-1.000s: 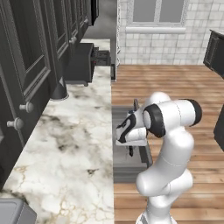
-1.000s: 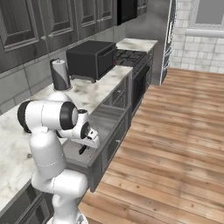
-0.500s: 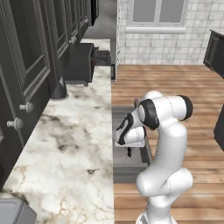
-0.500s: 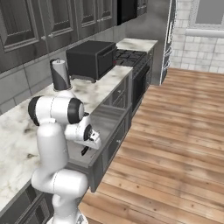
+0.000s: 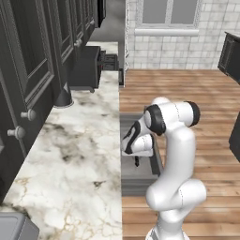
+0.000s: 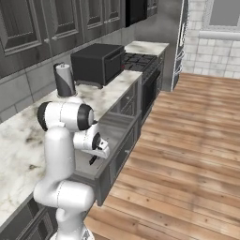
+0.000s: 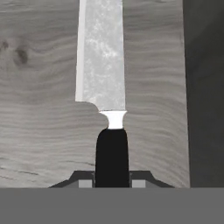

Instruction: Pick up the metallic utensils from the counter and place them in the open drawer. Make sure not to pick up any wooden utensils.

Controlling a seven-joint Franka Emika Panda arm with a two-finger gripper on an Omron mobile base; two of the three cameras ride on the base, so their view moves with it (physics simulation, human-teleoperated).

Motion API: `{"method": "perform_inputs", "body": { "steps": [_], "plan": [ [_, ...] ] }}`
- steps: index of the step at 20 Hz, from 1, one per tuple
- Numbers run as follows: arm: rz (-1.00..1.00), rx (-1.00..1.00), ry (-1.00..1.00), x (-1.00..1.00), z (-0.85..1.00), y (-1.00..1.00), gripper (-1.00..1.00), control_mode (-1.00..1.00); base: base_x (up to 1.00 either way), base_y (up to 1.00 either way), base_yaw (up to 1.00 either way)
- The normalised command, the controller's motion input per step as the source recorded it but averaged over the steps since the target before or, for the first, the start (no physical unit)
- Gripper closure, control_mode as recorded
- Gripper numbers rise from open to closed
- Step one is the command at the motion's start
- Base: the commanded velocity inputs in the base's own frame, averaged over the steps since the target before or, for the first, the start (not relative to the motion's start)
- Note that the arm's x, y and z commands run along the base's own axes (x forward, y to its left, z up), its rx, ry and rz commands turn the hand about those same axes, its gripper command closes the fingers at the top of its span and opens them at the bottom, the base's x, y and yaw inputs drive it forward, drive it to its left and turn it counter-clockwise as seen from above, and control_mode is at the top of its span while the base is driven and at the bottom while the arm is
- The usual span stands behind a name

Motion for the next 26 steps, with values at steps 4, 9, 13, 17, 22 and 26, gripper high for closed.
{"method": "perform_inputs", "body": {
  "steps": [4, 9, 13, 17, 22, 26],
  "plan": [
    [0.0, 0.0, 0.0, 0.33, -0.31, 0.0, 1.0, -1.0, 0.0, 0.0, 0.0],
    [0.0, 0.0, 0.0, 0.38, -0.42, 0.0, 1.0, -1.0, 0.0, 0.0, 0.0],
    [0.0, 0.0, 0.0, 0.39, -0.37, 0.0, 1.0, -1.0, 0.0, 0.0, 0.0],
    [0.0, 0.0, 0.0, 0.42, -0.37, 0.0, 1.0, -1.0, 0.0, 0.0, 0.0],
    [0.0, 0.0, 0.0, 0.44, -0.38, 0.0, 1.0, -1.0, 0.0, 0.0, 0.0],
    [0.0, 0.0, 0.0, 0.41, -0.42, 0.0, 1.0, -1.0, 0.0, 0.0, 0.0]
  ]
}}
